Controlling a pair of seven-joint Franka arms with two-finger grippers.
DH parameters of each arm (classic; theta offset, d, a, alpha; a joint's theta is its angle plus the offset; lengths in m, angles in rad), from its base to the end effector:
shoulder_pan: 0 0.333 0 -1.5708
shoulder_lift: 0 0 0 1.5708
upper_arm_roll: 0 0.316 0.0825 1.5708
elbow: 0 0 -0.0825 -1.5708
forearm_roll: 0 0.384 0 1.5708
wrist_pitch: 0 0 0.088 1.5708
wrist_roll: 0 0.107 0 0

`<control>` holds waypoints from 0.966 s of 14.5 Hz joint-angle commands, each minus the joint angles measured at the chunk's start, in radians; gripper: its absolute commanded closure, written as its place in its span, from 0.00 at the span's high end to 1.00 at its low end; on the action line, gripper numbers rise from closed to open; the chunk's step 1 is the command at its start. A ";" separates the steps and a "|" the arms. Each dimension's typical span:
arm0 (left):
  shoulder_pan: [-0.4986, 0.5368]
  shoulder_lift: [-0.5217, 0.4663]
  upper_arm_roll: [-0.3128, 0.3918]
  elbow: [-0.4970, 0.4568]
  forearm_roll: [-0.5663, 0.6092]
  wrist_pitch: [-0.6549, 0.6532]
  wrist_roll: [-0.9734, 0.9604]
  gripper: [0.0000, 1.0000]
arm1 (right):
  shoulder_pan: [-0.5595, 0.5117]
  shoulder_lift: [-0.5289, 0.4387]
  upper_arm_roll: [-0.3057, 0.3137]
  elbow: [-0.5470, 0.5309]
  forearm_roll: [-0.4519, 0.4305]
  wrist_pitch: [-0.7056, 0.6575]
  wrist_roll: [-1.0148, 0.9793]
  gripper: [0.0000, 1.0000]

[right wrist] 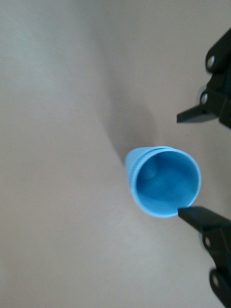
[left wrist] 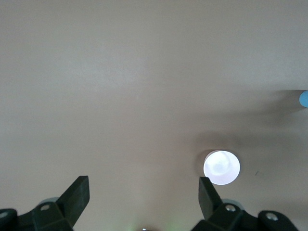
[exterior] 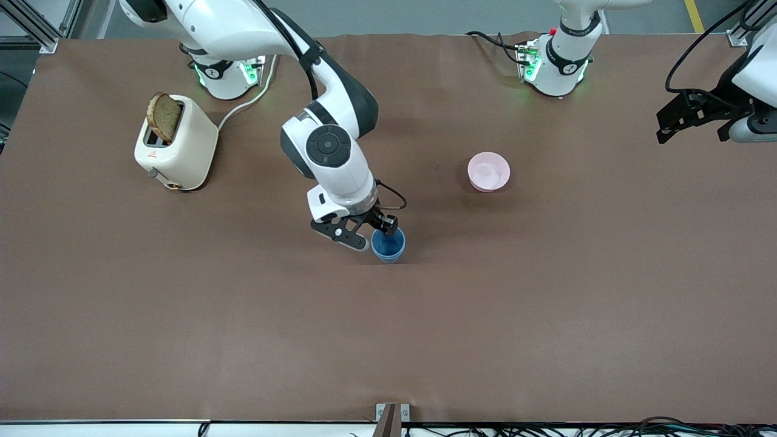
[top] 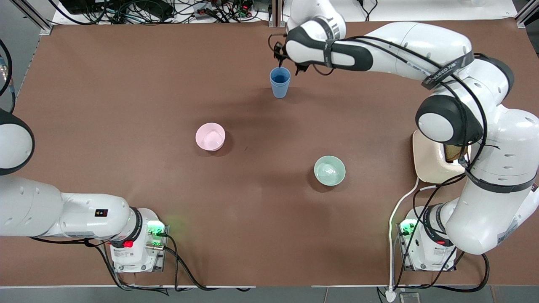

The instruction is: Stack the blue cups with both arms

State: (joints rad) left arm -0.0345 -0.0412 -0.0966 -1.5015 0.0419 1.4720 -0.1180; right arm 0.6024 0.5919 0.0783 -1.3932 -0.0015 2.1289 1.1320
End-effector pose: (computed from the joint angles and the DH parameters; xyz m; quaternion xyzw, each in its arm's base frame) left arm 0.5272 -0.0660 0.6705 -0.9997 0.0043 -0.0085 0.0219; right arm 0.5761 0.4514 0.3779 -0.9701 0.2308 -0.0286 0.0699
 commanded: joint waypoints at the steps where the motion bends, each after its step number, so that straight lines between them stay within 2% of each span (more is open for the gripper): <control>1: 0.001 -0.013 0.003 -0.011 -0.008 -0.001 0.021 1.00 | -0.051 -0.162 -0.026 -0.029 -0.070 -0.136 0.009 1.00; 4: -0.005 -0.009 0.003 -0.008 -0.004 -0.001 0.044 1.00 | -0.189 -0.286 -0.018 -0.030 -0.144 -0.326 -0.030 1.00; 6: -0.008 -0.009 0.000 -0.002 0.003 -0.001 0.041 1.00 | -0.319 -0.349 0.001 -0.032 -0.146 -0.401 -0.206 1.00; 10: -0.001 -0.009 0.002 0.000 0.004 -0.001 0.043 1.00 | -0.658 -0.461 0.129 -0.032 -0.098 -0.581 -0.596 1.00; 12: -0.002 -0.008 0.000 0.000 0.003 -0.001 0.043 1.00 | -0.711 -0.510 0.114 -0.036 -0.060 -0.645 -0.722 1.00; 14: -0.002 -0.006 0.000 0.000 0.003 -0.001 0.044 1.00 | -0.704 -0.573 0.016 -0.101 -0.040 -0.638 -0.843 1.00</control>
State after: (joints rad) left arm -0.0367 -0.0404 -0.0970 -1.5021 0.0420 1.4722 -0.0941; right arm -0.1017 0.1072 0.1451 -1.3902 -0.0741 1.4713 0.3768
